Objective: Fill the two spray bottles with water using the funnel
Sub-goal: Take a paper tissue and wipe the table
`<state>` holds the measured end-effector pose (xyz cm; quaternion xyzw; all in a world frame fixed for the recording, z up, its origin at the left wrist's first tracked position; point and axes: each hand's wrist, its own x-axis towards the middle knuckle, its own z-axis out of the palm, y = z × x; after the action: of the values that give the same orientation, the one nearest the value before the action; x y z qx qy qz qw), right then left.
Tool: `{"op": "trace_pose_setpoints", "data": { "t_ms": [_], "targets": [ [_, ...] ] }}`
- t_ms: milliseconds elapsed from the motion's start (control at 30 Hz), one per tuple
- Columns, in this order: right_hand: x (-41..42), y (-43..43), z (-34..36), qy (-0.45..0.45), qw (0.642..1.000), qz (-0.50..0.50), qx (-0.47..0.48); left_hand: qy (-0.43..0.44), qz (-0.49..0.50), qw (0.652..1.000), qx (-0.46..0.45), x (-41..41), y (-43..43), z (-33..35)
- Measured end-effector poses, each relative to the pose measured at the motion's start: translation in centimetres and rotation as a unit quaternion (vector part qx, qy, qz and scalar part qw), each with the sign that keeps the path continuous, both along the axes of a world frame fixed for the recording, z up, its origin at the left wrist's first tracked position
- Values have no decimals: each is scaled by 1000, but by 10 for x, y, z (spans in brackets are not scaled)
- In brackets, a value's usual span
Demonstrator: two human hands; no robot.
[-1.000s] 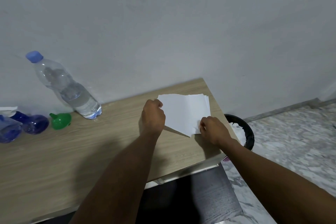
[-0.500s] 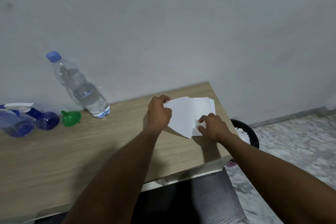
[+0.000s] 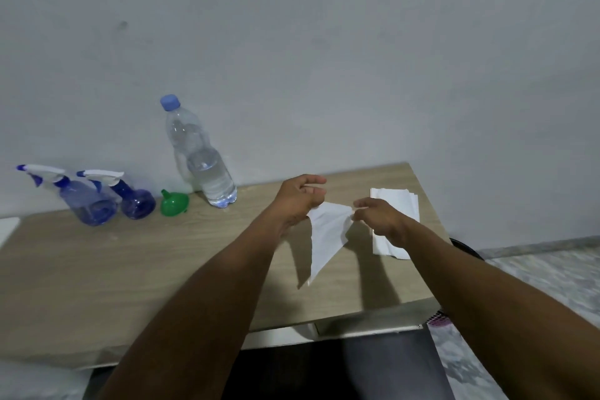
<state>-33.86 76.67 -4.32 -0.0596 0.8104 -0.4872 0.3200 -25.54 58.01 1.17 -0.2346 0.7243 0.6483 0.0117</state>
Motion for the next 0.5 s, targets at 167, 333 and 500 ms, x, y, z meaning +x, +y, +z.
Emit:
{"op": "trace_pose_setpoints", "data": {
  "t_ms": [167, 333, 500],
  "targets": [
    [18, -10, -13, 2, 999, 27, -16, 6, -32, 998, -57, 14, -7, -9],
    [18, -10, -13, 40, 999, -14, -22, -32, -128, 930, -342, 23, -16, -30],
    [14, 2, -11, 56, 997, -44, -30, -36, -125, 895, -426, 27, -9, -43]
  ]
}}
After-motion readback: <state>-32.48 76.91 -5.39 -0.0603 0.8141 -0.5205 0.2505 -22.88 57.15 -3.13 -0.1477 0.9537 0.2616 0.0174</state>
